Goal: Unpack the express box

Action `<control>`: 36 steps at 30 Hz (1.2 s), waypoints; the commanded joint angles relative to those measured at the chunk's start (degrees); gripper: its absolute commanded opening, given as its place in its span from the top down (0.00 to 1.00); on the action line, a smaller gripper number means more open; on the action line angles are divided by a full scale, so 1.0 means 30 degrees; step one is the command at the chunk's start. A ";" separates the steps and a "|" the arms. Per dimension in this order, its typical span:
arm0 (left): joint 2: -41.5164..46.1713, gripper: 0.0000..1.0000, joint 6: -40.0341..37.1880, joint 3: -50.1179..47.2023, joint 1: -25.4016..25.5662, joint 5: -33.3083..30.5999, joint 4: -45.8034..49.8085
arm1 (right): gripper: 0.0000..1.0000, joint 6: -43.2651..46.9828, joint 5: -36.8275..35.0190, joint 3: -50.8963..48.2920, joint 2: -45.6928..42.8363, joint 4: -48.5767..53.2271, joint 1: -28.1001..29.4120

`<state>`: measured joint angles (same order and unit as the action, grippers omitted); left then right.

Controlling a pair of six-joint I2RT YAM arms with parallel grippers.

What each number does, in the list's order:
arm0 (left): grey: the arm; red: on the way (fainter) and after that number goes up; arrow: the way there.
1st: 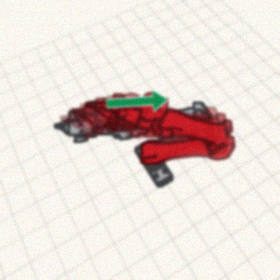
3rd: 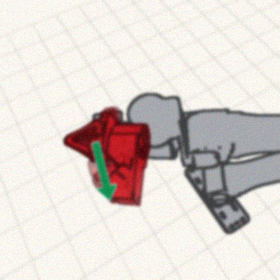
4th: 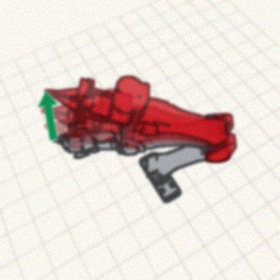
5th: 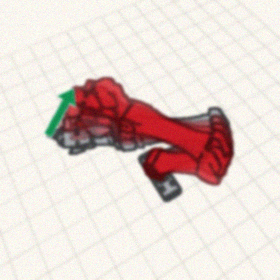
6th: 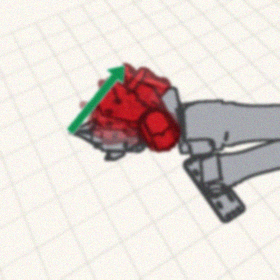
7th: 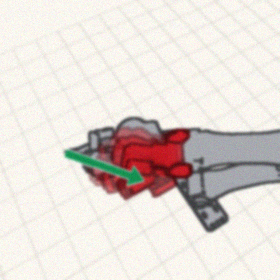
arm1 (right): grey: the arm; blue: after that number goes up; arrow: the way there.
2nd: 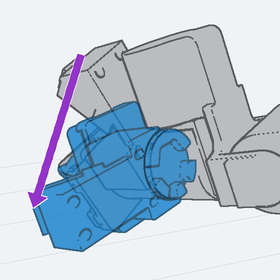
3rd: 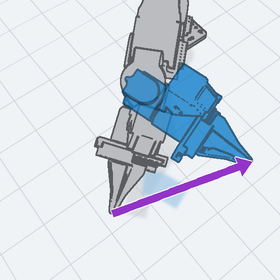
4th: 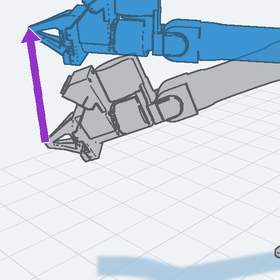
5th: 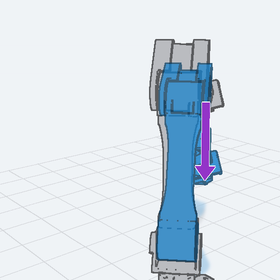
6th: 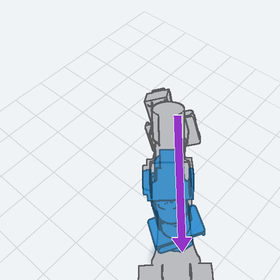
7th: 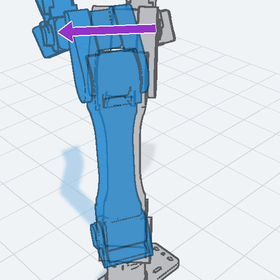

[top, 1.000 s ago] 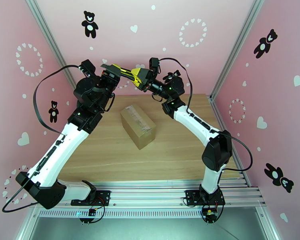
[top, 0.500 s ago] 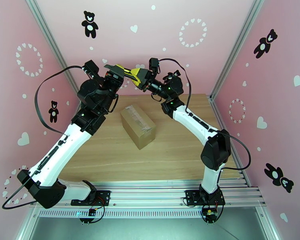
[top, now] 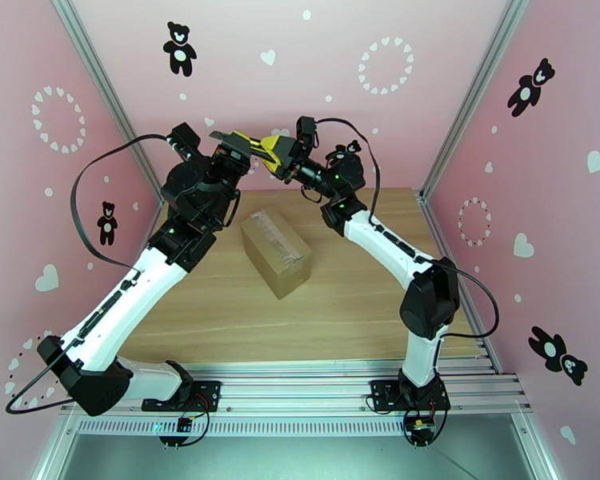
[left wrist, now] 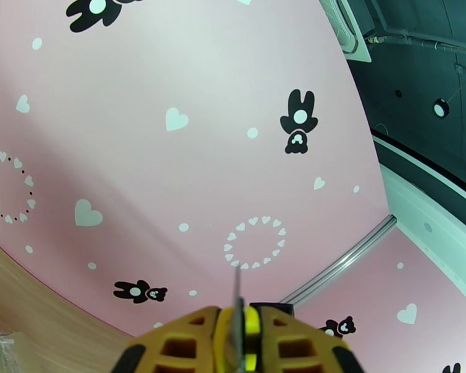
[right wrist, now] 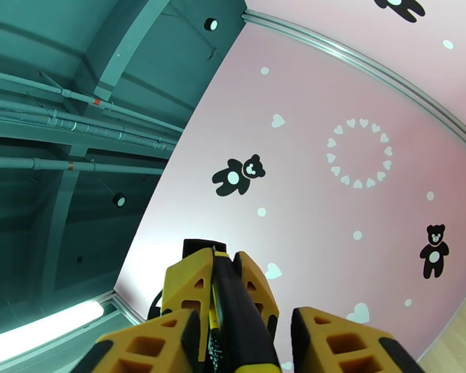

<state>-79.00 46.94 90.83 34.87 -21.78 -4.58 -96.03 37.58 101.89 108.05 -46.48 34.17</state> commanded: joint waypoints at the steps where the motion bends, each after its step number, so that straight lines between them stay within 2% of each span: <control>1: -0.0270 1.00 -0.0699 -0.0042 0.0227 -0.0551 -0.0638 | 0.56 -0.0219 -0.0020 0.0783 0.0286 -0.0853 0.0094; 7: -0.0294 1.00 -0.0990 -0.0070 0.0214 -0.0912 -0.0664 | 0.57 -0.0360 -0.0010 0.0926 0.0435 -0.0855 0.0094; 13: -0.0296 1.00 -0.1338 0.0032 0.0232 -0.1369 -0.0830 | 0.52 -0.0623 0.0060 0.0930 0.0588 -0.1015 0.0097; 21: -0.0501 1.00 -0.1389 0.0223 0.0213 -0.1539 -0.0904 | 0.53 -0.0877 -0.0017 0.0962 0.0678 -0.1265 0.0093; 32: -0.0509 1.00 -0.1151 -0.0170 0.0230 -0.1642 -0.0952 | 0.71 -0.1373 -0.0109 0.1018 0.0810 -0.1573 0.0097; 36: -0.0276 1.00 -0.0985 -0.0604 0.0215 -0.1675 -0.0966 | 0.89 -0.1480 -0.0314 0.0931 0.0810 -0.1558 0.0115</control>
<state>-80.34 47.55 90.59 35.33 -25.02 -8.58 -101.62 36.53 102.94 109.69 -50.19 34.13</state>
